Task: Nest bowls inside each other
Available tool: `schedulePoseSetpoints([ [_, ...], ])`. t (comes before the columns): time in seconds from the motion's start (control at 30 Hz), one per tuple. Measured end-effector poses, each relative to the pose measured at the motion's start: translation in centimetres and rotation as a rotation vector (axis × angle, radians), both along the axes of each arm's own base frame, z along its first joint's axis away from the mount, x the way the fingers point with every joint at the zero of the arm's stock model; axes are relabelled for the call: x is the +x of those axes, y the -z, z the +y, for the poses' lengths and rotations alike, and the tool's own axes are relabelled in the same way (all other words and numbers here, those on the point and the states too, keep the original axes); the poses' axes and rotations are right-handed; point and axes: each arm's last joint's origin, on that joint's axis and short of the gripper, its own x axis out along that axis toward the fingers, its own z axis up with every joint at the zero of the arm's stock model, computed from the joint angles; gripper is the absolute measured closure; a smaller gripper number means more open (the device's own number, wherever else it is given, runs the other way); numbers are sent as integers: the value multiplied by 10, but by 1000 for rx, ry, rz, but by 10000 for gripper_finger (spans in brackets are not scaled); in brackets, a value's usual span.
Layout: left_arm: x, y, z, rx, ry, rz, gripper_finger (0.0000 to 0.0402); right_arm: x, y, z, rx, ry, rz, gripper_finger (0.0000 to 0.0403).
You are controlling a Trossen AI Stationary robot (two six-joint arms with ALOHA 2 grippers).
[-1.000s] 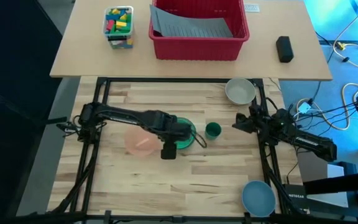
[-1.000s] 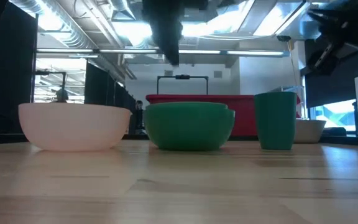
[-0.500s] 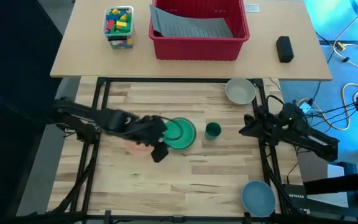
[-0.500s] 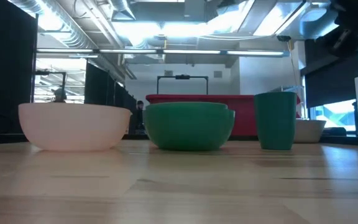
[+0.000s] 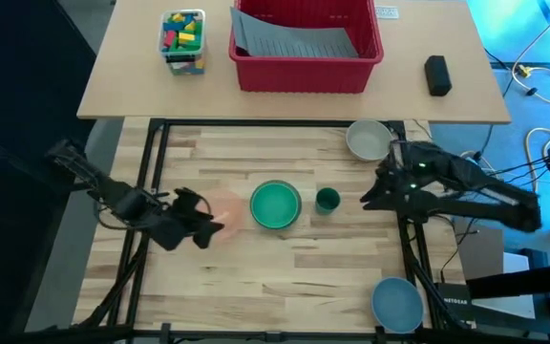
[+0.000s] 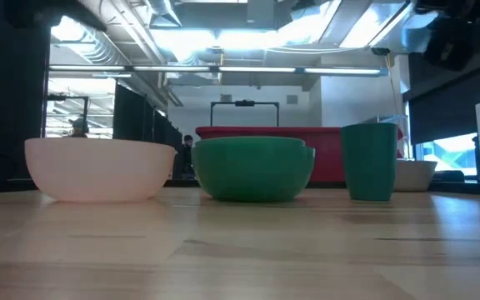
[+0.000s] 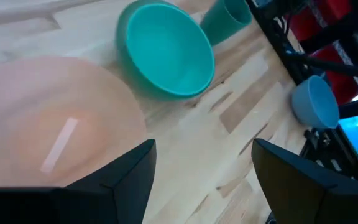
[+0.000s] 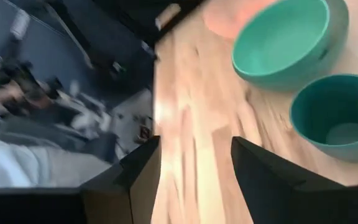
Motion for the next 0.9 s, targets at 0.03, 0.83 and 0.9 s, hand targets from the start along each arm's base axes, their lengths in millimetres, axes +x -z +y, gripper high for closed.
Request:
schedulePoseSetpoints([
  [0.03,-7,5,1,-18,-17,-18,154,5,-2,0,-13,-12,32,225],
  [0.83,-91,21,57,-23,36,-242,154,203,-27,3,-473,75,282,223],
  [0.9,-95,22,60,-15,44,-256,154,215,-23,-4,-489,93,298,223],
])
